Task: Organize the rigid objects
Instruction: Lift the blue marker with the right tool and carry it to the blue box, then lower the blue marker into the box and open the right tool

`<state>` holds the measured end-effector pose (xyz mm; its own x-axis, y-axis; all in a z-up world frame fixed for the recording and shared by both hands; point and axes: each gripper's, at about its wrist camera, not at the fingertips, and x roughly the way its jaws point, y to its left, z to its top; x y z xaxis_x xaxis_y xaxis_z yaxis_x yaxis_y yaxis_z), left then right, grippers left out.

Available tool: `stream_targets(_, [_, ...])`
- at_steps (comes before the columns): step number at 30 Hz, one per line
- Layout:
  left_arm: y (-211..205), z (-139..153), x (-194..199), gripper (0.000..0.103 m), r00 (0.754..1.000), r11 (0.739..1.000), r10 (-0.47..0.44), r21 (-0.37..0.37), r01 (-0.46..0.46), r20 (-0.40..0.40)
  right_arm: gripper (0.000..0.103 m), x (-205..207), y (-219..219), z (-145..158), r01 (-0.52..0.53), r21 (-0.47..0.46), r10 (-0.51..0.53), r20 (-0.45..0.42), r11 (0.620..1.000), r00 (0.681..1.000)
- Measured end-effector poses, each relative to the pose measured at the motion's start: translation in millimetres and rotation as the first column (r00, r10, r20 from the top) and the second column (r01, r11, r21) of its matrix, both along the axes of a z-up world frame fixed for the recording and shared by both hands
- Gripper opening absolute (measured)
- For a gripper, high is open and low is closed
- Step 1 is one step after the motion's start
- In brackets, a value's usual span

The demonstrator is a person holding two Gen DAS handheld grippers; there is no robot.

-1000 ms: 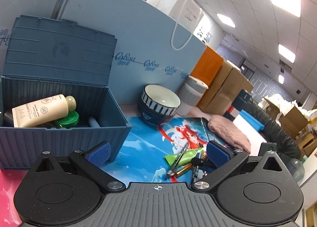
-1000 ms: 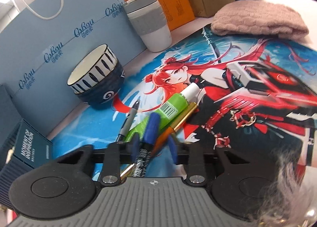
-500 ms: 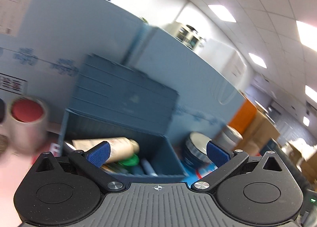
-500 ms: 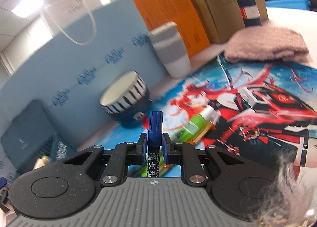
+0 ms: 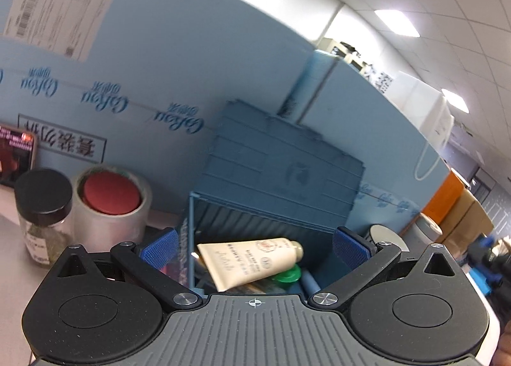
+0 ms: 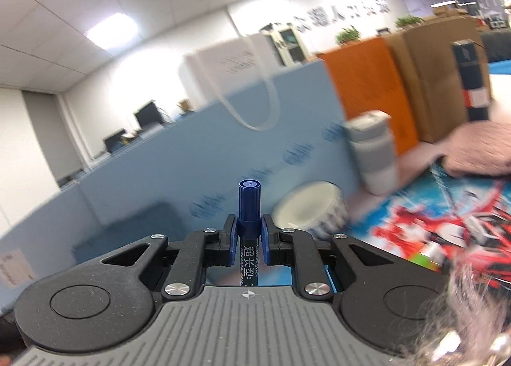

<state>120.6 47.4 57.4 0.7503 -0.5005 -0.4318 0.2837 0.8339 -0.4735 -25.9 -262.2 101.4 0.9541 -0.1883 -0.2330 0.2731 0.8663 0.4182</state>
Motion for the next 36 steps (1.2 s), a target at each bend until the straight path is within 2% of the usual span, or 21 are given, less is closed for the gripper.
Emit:
stream_targets(4, [6, -7, 5, 0.103, 1.0, 1.0, 0.019, -0.006, -0.019, -0.025, 0.014, 25, 29, 14, -0.079, -0.023, 0.08, 0.045, 0.997, 0.996])
stream_targets(8, [11, -10, 9, 0.103, 0.999, 1.0, 0.02, -0.02, -0.021, -0.034, 0.015, 52, 56, 14, -0.169, -0.002, 0.169, 0.051, 0.986, 0.984])
stream_targets(14, [18, -12, 15, 0.103, 0.998, 0.998, 0.038, -0.044, -0.041, -0.055, 0.015, 86, 95, -3, -0.288, 0.06, 0.287, 0.02, 0.956, 0.958])
stream_targets(20, [26, -13, 17, 0.103, 0.998, 0.996, 0.035, -0.081, -0.04, -0.059, 0.015, 109, 119, -28, -0.335, 0.138, 0.342, -0.028, 0.932, 0.939])
stream_targets(25, [34, -14, 20, 0.103, 0.996, 0.992, 0.057, -0.112, -0.065, -0.073, 0.015, 125, 127, -51, -0.359, 0.2, 0.386, -0.115, 0.912, 0.916])
stream_targets(30, [30, -15, 22, 0.103, 0.996, 0.995, 0.043, -0.088, -0.05, -0.075, 0.015, 130, 137, -59, -0.365, 0.145, 0.387, -0.183, 0.92, 0.904])
stream_targets(36, [28, -16, 22, 0.103, 0.997, 0.996, 0.031, -0.082, -0.037, -0.077, 0.018, 131, 149, -61, -0.333, 0.011, 0.323, -0.274, 0.943, 0.906])
